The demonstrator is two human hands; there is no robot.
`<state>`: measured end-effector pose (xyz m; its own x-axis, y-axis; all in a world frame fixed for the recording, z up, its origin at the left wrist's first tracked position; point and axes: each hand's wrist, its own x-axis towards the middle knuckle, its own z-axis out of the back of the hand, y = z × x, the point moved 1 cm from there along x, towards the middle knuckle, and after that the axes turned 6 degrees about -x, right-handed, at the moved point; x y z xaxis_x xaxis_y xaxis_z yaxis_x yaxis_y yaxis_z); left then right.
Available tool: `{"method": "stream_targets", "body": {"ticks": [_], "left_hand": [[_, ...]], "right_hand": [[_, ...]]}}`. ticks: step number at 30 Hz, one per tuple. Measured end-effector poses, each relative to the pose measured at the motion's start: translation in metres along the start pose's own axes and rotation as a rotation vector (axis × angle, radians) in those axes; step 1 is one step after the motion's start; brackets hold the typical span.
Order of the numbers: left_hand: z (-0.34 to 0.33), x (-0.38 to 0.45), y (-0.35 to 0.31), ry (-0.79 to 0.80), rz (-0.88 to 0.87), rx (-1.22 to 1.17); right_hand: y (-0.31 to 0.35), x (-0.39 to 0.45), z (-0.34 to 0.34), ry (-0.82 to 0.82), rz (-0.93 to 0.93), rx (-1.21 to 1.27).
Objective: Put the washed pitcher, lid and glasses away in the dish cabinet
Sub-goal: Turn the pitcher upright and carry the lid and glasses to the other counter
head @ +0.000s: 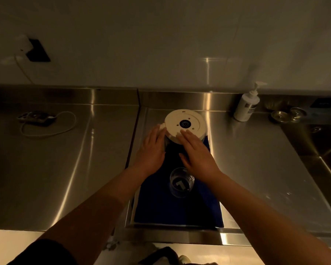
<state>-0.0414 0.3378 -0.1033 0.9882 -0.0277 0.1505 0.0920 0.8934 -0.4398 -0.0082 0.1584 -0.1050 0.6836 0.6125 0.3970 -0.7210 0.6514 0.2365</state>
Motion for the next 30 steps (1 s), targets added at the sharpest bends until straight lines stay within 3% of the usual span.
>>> {"method": "stream_targets", "body": {"ticks": [11,24,30], "left_hand": [[-0.006,0.022,0.028,0.070,0.032,-0.109],[-0.005,0.043,0.037,-0.043,-0.052,-0.283],[0.011,0.060,0.001,-0.092,-0.045,-0.252]], "right_hand": [[0.004,0.010,-0.008,-0.079,-0.032,0.002],[0.002,0.010,-0.012,-0.096,-0.056,-0.022],[-0.012,0.030,0.006,-0.052,-0.011,-0.013]]}}
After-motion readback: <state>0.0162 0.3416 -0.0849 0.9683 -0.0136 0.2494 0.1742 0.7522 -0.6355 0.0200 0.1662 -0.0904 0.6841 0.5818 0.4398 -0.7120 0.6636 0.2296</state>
